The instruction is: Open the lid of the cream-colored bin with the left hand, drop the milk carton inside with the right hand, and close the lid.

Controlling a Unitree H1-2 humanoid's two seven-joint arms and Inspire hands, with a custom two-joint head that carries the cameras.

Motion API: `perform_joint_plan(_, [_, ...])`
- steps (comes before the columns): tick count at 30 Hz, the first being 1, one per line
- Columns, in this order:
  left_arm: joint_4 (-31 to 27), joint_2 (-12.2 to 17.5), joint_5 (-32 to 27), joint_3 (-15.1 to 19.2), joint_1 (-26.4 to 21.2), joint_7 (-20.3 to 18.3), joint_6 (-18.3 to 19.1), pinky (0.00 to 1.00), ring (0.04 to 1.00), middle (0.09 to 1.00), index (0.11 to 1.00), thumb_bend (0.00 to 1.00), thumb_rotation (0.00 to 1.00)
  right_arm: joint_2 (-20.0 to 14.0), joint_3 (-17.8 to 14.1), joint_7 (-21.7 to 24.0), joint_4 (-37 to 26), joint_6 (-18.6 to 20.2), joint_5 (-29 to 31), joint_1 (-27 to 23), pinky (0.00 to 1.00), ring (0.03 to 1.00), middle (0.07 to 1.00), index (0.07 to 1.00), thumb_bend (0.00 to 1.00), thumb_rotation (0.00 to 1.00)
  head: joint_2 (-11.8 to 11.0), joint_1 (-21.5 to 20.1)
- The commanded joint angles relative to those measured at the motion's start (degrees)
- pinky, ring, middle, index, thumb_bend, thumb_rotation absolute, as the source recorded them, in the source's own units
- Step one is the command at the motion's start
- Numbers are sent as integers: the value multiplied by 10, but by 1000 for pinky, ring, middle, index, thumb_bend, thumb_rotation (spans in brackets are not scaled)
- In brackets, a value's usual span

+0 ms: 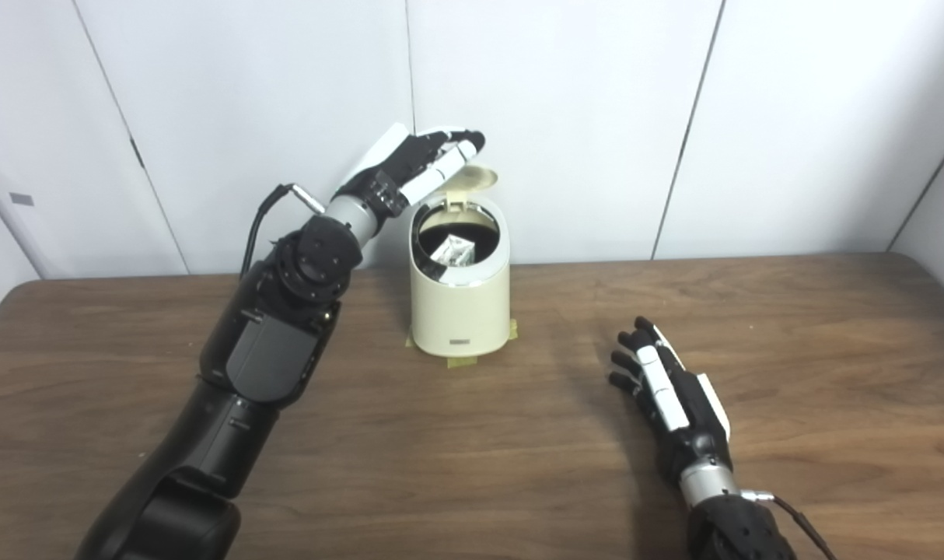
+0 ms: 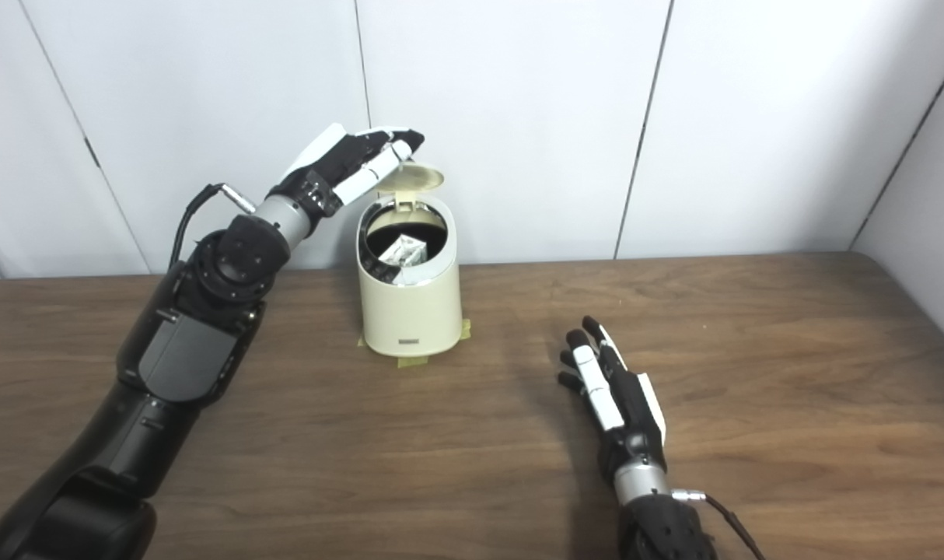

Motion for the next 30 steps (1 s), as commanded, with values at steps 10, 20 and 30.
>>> perform_joint_plan(10, [-69, 61, 144, -67, -9, -1, -94, 694, 757, 746, 820, 513, 1000, 2, -20, 5, -19, 28, 41, -27, 822, 881, 914, 960, 509, 859, 5, -7])
perform_joint_plan(20, [-65, 68, 208, -77, 30, 2, -149, 863, 759, 745, 748, 502, 1000, -6, -27, 3, -32, 45, 58, -29, 837, 883, 914, 964, 539, 871, 11, -11])
perform_joint_plan(30, [-85, 71, 224, -66, 73, -23, -158, 842, 763, 765, 777, 492, 1000, -8, -22, -1, -37, 52, 48, -27, 825, 871, 902, 956, 542, 875, 15, -17])
